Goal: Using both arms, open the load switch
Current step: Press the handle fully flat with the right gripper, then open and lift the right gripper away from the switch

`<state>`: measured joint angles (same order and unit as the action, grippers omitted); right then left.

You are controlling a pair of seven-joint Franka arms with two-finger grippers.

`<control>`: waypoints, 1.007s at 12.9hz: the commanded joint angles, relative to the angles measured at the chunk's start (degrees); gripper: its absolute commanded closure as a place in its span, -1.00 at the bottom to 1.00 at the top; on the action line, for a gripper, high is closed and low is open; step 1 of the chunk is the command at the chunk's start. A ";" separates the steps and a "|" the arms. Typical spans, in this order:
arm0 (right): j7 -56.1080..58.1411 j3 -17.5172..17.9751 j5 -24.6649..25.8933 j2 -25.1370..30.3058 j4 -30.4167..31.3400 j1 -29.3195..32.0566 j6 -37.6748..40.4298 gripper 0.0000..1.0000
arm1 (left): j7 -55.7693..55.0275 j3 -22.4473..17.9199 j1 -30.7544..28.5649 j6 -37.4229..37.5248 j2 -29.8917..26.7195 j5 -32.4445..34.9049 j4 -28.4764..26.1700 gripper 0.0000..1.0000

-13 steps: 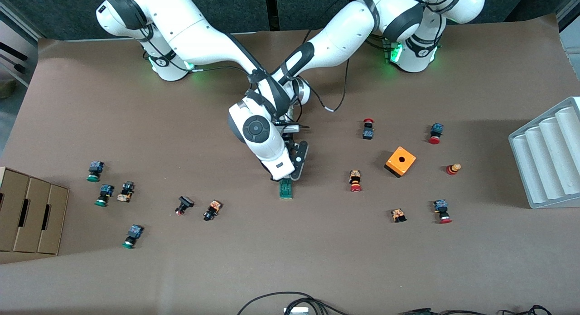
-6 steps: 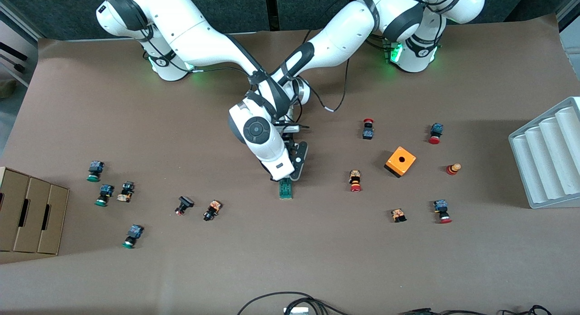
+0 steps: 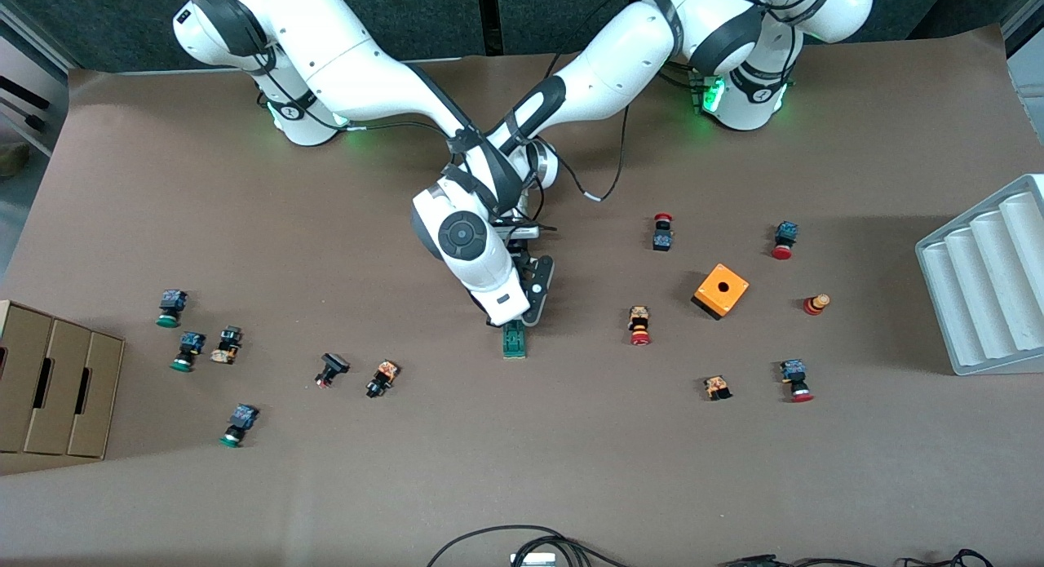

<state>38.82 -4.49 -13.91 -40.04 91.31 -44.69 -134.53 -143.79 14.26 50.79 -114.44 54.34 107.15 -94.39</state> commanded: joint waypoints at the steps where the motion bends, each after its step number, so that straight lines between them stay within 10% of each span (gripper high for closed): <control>1: -1.11 -0.25 0.99 0.13 0.62 -0.57 -0.91 0.45 | -0.96 -0.54 1.15 0.63 -0.28 1.31 -0.18 0.02; 6: -0.76 -0.43 0.99 2.94 0.62 -0.57 -0.21 -0.01 | -0.96 -0.54 1.15 0.63 -0.28 1.31 -0.18 0.02; 8: -0.67 -0.52 0.99 4.69 0.53 -0.57 1.27 -0.99 | -0.96 -0.54 1.06 0.62 -0.28 1.31 -0.18 0.02; 13: -1.02 -0.78 0.02 9.18 0.00 0.48 6.72 -1.00 | -0.61 -0.54 1.06 0.54 -0.37 1.31 -0.09 -0.08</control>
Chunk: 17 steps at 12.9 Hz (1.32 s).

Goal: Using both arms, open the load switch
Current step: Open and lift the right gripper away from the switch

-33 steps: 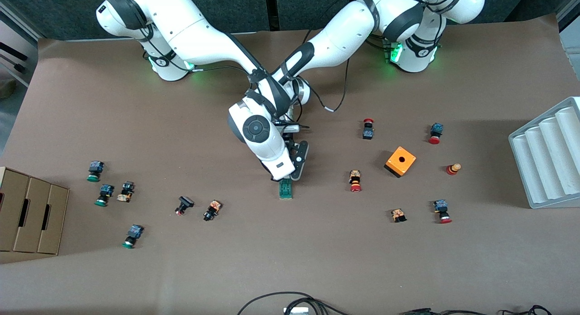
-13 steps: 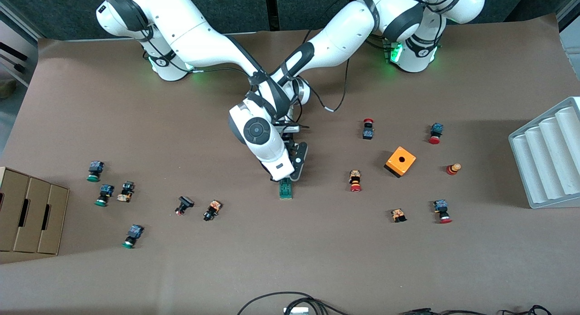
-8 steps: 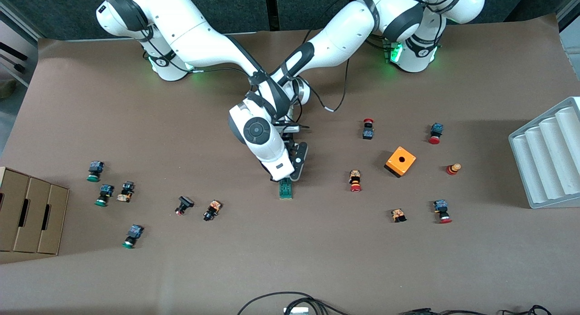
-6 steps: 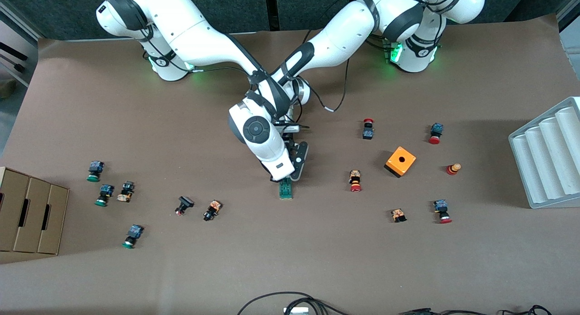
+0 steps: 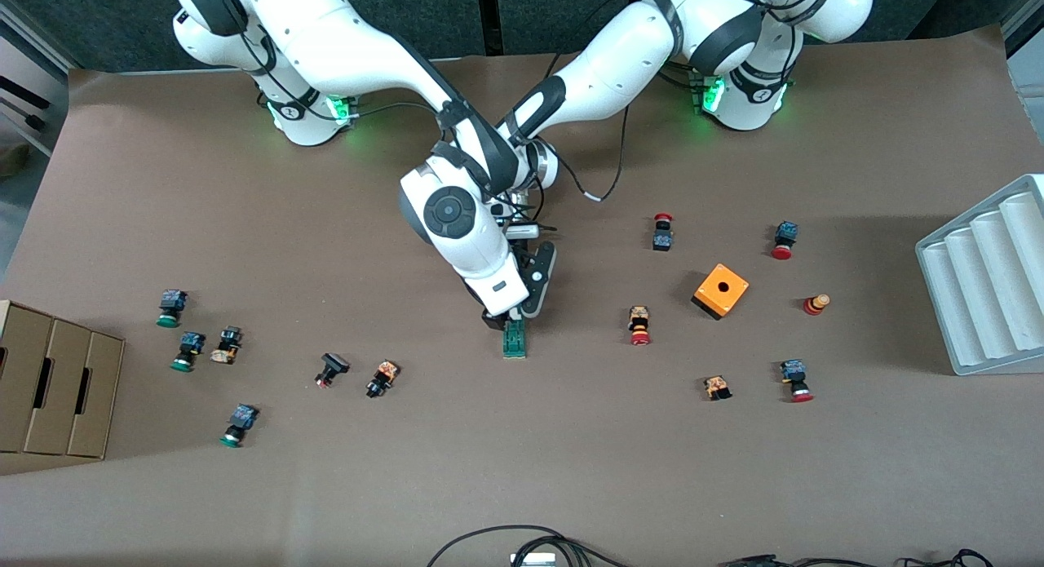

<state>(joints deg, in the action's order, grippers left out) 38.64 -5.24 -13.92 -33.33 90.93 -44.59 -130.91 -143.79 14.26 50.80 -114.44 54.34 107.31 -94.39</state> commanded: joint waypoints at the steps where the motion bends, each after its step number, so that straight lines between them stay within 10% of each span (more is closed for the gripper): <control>1: -1.89 -0.04 -0.49 3.53 0.30 0.99 4.51 -1.00 | -0.79 -0.46 0.97 0.53 -0.46 1.15 -0.09 -0.20; 2: -3.64 -0.04 -0.75 4.67 0.21 1.52 6.09 -1.00 | -0.53 -0.46 0.97 0.45 -0.55 1.06 -0.09 -0.99; 10: -12.95 -0.65 -0.67 12.49 -1.63 3.02 11.38 -1.00 | 3.58 -0.20 1.06 0.18 -1.16 0.10 -0.18 -1.00; 17: -37.89 -0.30 -0.41 16.10 -1.46 5.74 12.51 -1.00 | 20.89 1.56 0.53 -0.08 -5.64 -13.51 0.08 -1.00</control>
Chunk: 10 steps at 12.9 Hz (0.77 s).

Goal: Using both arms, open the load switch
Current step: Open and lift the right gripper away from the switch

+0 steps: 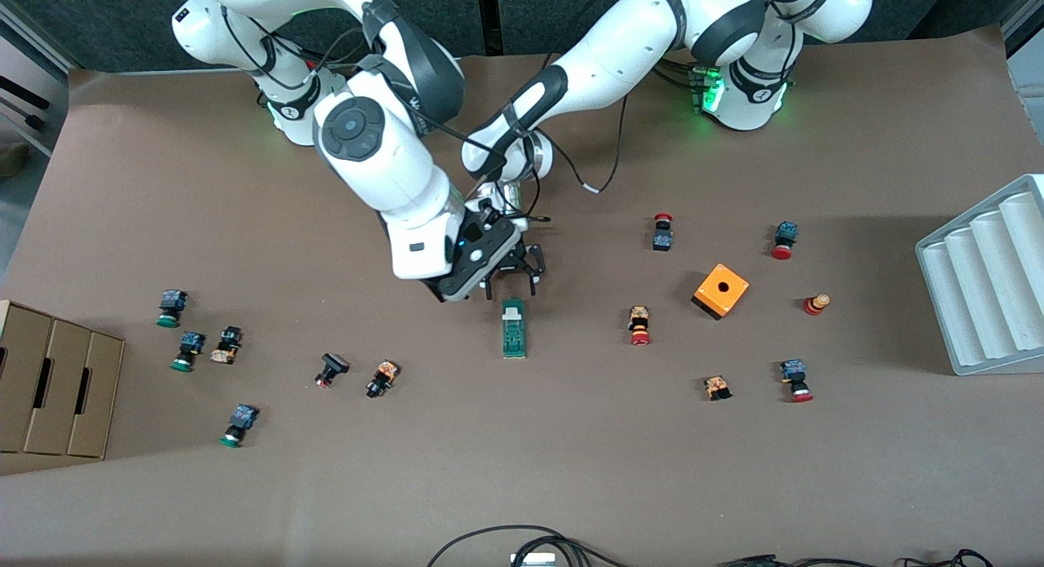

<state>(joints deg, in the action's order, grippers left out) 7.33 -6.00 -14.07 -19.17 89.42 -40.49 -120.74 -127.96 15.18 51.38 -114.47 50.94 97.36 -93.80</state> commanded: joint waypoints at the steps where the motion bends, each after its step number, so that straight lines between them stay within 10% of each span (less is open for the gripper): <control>1: -10.37 0.37 -0.17 2.38 -0.04 2.69 4.00 -1.00 | 8.13 0.64 -0.05 -0.05 -2.77 -5.24 -0.42 -1.00; 10: -11.46 0.46 0.61 3.61 1.45 20.87 10.25 -1.00 | 49.59 0.64 -0.05 0.74 -10.23 -25.00 -0.68 -1.00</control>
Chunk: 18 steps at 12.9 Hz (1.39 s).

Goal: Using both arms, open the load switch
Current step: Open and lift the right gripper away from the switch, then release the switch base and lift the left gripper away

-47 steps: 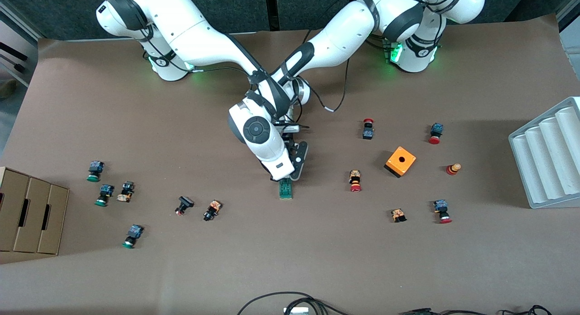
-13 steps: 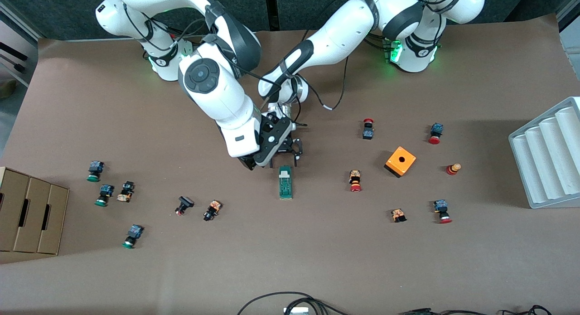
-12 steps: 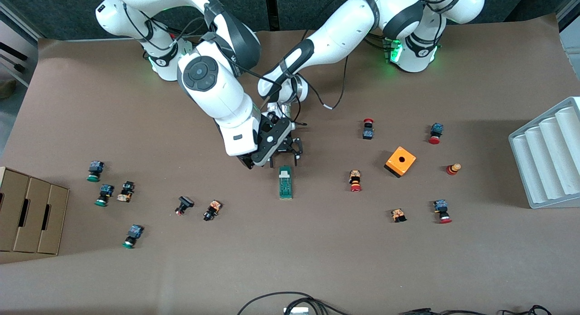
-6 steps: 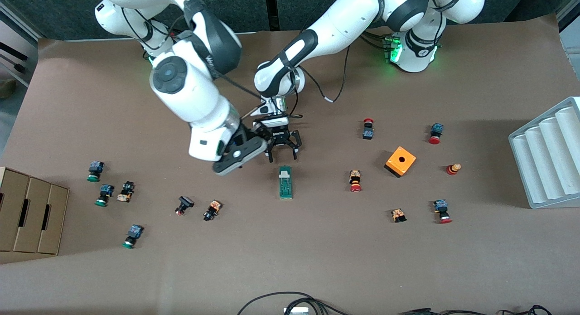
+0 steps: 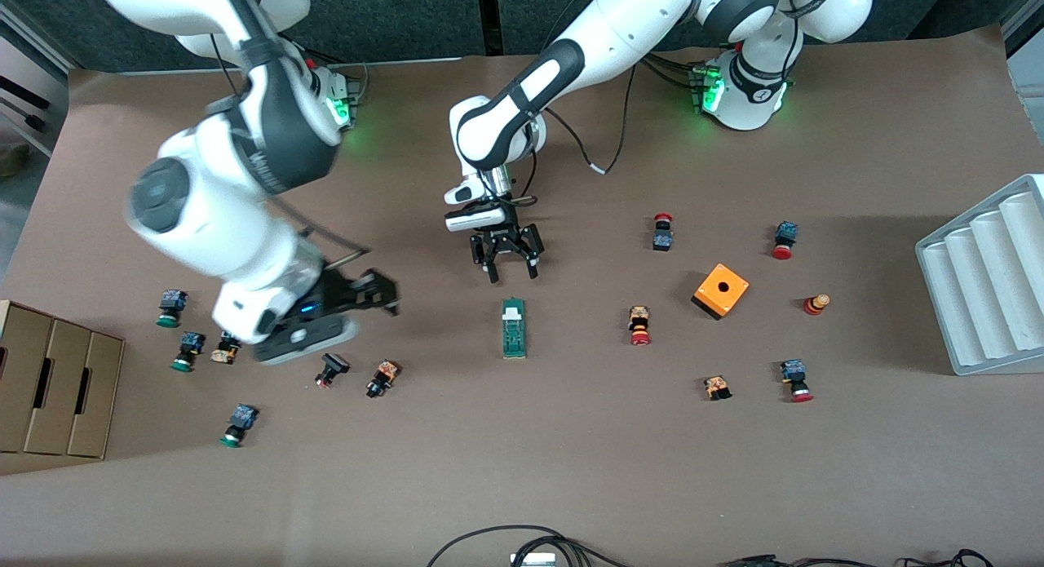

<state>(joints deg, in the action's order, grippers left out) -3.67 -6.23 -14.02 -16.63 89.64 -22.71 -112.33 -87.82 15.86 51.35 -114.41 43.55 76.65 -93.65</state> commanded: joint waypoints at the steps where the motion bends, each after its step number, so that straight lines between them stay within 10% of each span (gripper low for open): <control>1: -0.38 0.78 3.18 0.98 1.32 5.20 2.46 -1.00 | 14.73 -0.04 -0.11 0.68 -3.90 -6.84 -0.74 -1.00; 11: -0.11 0.16 6.20 1.86 0.09 18.56 9.23 -1.00 | 60.71 -0.04 -10.90 0.33 -16.99 -32.94 -0.39 -1.00; 18: 2.70 0.51 12.53 5.10 -0.26 21.74 10.54 -1.00 | 80.79 -0.13 -28.56 2.87 -24.29 -66.76 3.74 -1.00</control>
<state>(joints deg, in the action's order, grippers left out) -1.13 -6.20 -3.01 -13.90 89.58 -0.72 -104.18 -8.98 14.90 27.48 -113.57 21.08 17.30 -90.25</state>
